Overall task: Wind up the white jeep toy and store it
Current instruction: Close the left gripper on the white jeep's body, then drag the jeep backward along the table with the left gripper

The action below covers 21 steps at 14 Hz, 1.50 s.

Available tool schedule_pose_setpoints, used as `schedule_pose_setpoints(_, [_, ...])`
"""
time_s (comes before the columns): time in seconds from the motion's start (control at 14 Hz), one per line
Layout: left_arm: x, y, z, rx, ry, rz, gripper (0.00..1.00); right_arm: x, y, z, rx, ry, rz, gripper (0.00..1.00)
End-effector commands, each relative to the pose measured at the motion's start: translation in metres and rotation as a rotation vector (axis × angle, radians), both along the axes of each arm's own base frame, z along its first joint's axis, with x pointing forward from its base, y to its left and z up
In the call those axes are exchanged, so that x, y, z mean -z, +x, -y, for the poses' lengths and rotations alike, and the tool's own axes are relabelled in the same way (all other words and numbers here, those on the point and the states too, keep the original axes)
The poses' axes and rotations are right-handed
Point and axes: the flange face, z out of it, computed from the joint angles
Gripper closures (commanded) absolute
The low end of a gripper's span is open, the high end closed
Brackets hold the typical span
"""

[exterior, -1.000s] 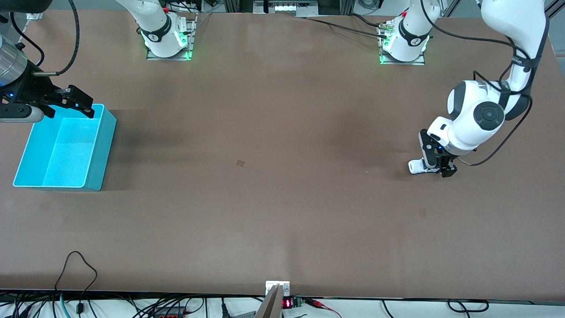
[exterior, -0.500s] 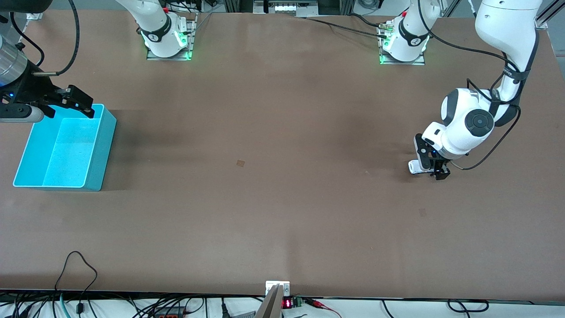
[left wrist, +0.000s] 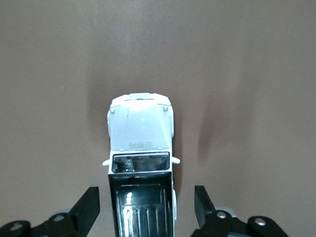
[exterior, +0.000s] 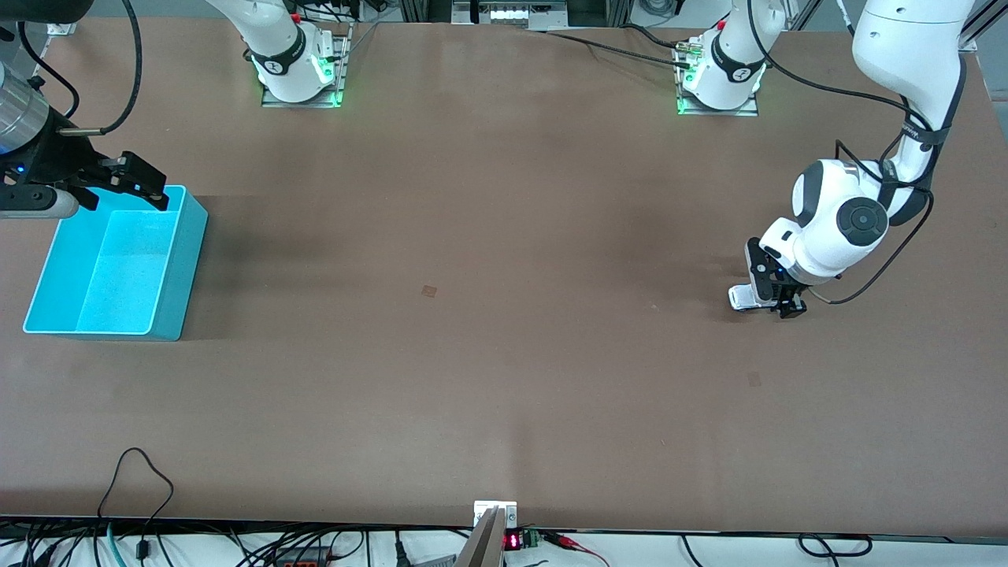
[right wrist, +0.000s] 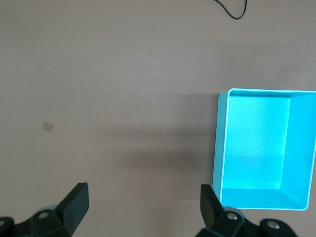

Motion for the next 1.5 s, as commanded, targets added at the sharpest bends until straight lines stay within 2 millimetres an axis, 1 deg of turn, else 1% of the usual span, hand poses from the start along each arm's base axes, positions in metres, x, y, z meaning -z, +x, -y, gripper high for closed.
schedule_pose_setpoints(0.0, [0.008,-0.001,0.0,0.043,0.003,-0.003,0.49,-0.002,-0.006,0.0,-0.006,-0.003,-0.005,0.0])
schedule_pose_setpoints(0.07, [0.011,-0.002,0.0,0.049,0.003,-0.01,0.61,-0.002,-0.006,0.0,-0.003,-0.003,-0.005,0.0])
schedule_pose_setpoints(0.14, [0.012,-0.001,0.0,0.057,0.003,-0.012,0.7,-0.003,-0.006,0.0,-0.003,-0.003,-0.004,0.0])
schedule_pose_setpoints(0.21, [0.013,-0.002,0.001,0.06,0.002,-0.015,0.76,-0.002,-0.006,0.0,-0.003,-0.003,-0.005,0.0])
schedule_pose_setpoints(0.29, [0.013,-0.002,-0.001,0.06,0.003,-0.017,0.79,-0.002,-0.006,0.0,-0.003,-0.003,-0.005,0.0])
schedule_pose_setpoints(0.57, [0.013,-0.001,0.005,0.11,0.002,-0.019,0.78,-0.002,-0.006,0.0,-0.003,-0.003,-0.005,0.0])
schedule_pose_setpoints(0.79, [0.012,0.0,0.003,0.107,0.002,-0.016,0.78,-0.002,-0.006,0.0,-0.003,-0.003,-0.005,0.0])
schedule_pose_setpoints(1.07, [0.019,-0.002,0.0,0.103,0.001,-0.03,0.79,-0.002,-0.005,0.0,-0.003,-0.003,-0.004,0.0])
schedule_pose_setpoints(1.14, [0.025,-0.004,-0.002,0.107,0.0,-0.043,0.79,-0.002,-0.005,0.0,-0.003,-0.003,-0.004,0.0])
schedule_pose_setpoints(1.29, [0.033,-0.005,-0.02,0.11,-0.002,-0.061,0.79,-0.002,-0.005,0.0,-0.003,-0.003,-0.004,0.0])
schedule_pose_setpoints(1.36, [0.034,-0.006,-0.029,0.118,-0.003,-0.064,0.79,-0.002,-0.005,0.0,-0.003,-0.003,-0.004,0.0])
schedule_pose_setpoints(1.43, [0.034,-0.007,-0.042,0.118,-0.005,-0.067,0.79,-0.002,-0.005,0.0,-0.003,-0.003,-0.004,0.0])
